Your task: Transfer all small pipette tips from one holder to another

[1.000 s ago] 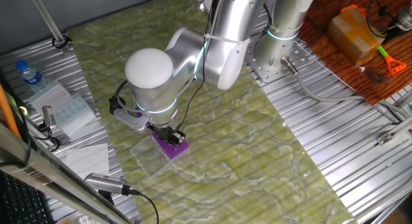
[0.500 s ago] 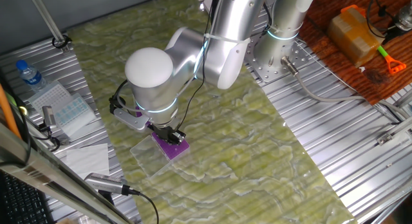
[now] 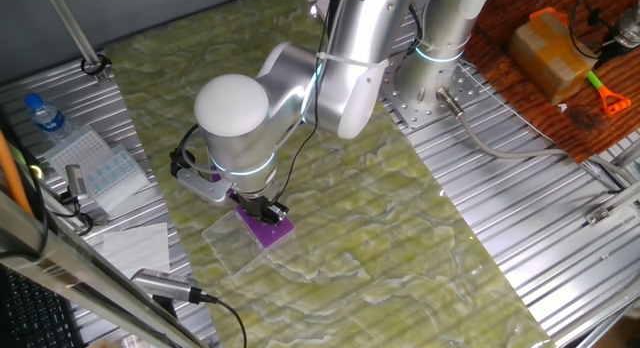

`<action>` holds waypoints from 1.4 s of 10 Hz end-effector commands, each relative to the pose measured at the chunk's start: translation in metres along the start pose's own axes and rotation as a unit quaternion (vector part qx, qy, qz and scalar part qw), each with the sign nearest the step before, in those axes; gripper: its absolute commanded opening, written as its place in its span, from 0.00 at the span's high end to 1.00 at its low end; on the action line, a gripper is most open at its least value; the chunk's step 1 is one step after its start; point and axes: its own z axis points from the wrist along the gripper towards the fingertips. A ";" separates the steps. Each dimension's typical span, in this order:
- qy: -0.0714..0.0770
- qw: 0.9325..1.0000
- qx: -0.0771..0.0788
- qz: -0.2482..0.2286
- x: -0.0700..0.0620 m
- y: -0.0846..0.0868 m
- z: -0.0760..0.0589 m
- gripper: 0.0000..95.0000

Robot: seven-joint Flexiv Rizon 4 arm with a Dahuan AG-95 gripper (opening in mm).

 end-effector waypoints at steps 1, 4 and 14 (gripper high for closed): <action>-0.001 1.000 0.001 -0.002 0.001 0.001 0.001 1.00; -0.001 1.000 0.001 -0.013 0.003 0.001 0.002 0.60; 0.005 1.000 0.011 -0.002 0.005 0.001 0.003 0.80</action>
